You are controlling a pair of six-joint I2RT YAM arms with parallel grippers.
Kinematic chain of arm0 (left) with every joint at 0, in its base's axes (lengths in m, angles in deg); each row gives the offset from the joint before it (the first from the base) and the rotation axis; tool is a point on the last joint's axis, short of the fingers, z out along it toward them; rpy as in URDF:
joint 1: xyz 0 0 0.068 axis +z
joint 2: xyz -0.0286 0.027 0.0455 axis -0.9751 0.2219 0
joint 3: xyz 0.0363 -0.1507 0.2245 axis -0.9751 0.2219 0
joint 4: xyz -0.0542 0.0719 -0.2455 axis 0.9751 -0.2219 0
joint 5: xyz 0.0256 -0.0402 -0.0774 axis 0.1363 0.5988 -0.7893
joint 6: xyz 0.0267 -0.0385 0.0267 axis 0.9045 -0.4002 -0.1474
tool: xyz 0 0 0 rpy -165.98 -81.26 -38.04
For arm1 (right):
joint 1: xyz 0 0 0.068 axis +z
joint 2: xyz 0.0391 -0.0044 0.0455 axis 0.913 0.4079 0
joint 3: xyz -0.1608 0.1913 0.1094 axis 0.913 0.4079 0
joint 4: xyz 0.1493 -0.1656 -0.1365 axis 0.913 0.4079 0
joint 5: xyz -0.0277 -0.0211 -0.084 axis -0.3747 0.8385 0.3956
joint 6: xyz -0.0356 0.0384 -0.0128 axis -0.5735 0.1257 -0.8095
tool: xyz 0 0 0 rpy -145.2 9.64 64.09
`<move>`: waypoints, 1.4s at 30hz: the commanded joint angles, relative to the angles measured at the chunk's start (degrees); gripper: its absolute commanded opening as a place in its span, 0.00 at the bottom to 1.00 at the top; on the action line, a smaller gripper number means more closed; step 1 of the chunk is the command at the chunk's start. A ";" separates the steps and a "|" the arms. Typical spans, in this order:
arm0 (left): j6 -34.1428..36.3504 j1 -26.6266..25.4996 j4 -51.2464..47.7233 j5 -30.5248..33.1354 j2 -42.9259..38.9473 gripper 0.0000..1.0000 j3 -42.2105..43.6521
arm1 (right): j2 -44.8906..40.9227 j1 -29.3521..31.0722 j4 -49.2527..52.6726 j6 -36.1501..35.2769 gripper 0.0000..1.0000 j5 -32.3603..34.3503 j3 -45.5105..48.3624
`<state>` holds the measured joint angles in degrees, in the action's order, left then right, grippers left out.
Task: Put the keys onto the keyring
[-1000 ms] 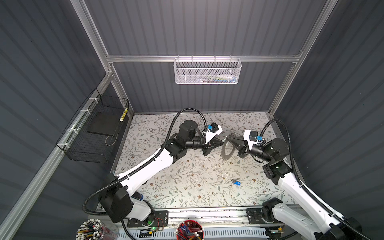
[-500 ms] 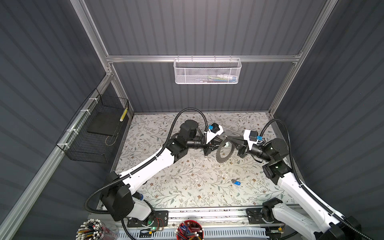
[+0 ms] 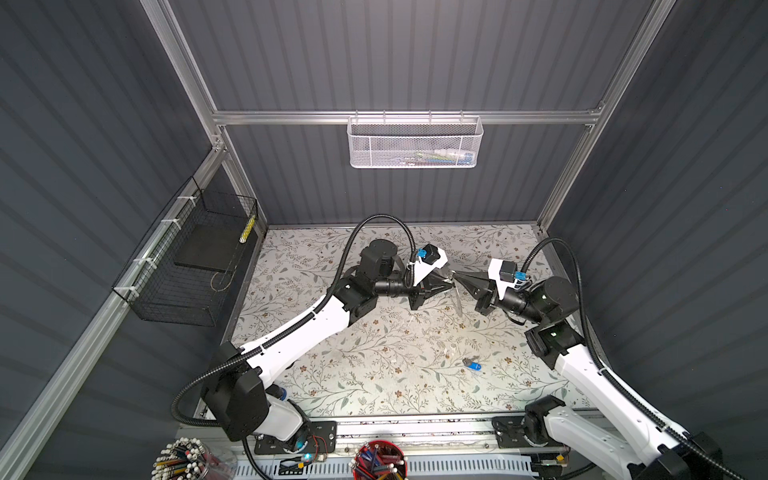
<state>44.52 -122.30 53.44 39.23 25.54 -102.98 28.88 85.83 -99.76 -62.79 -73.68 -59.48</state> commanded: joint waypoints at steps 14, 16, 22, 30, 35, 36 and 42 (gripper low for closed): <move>8.70 -0.49 -9.00 3.46 -2.24 0.00 -5.15 | -0.29 -0.56 -3.08 1.32 0.00 -1.70 1.40; 9.52 -0.46 -10.05 3.87 -2.35 0.00 -5.74 | -0.20 -0.56 -3.06 1.31 0.00 -1.78 1.38; 11.70 -0.48 -12.57 4.10 -2.07 0.00 -7.52 | 0.25 -0.66 -3.92 1.93 0.00 -3.17 1.28; 14.03 -0.58 -15.82 4.54 -1.35 0.00 -9.42 | 0.38 -0.65 -4.13 2.00 0.00 -2.85 1.17; 15.41 -0.84 -17.06 4.80 -1.01 0.00 -9.70 | 0.78 -0.65 -4.20 2.21 0.00 -3.45 0.87; 15.75 -0.82 -17.38 5.01 -1.02 0.00 -9.70 | 0.79 -0.66 -4.21 2.19 0.00 -3.46 0.78; 19.10 -0.84 -21.27 7.64 -1.28 0.00 -13.00 | 0.49 -0.98 -3.74 1.84 0.00 -3.16 0.97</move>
<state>60.84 -122.63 34.57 45.46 25.10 -113.58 29.68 85.13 -101.57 -61.31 -76.41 -58.39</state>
